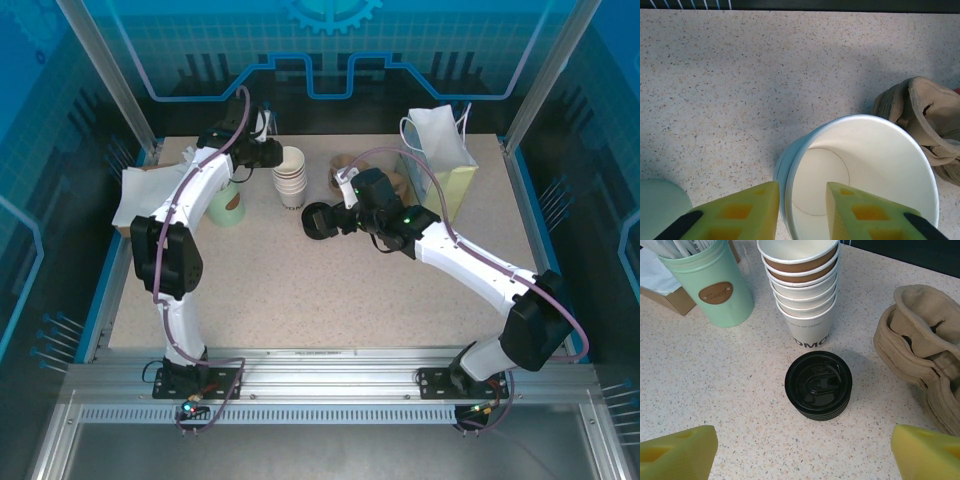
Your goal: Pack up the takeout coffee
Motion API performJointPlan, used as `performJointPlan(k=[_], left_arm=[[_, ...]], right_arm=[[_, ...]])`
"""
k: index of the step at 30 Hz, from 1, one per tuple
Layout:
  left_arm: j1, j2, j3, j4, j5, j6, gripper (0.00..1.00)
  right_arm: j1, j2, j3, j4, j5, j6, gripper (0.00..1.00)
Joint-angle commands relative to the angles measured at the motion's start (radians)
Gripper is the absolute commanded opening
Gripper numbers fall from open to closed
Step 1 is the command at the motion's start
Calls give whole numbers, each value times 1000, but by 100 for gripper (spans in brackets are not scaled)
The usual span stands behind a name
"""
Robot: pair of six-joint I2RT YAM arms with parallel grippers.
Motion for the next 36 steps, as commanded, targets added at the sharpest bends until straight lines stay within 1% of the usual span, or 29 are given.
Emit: performJointPlan(k=[1,19,23,33,36], left_arm=[[-5,9,36,-30,-9,18,29],[-5,21,43,-41,-7,23,19],[-5,25,52,-44,-8,23,15],[-5,18,61,-42,-11,9,10],[-5,22,58,-42,-12,8,13]], right_arm=[[21,15,36,-29,7,-3,91],[28,17,39,-47,22,-3,92],[32,16,39,-49,26,-4,92],[36,5,42,-59,32,-8,92],[35,3,41,-61,34,-9,92]])
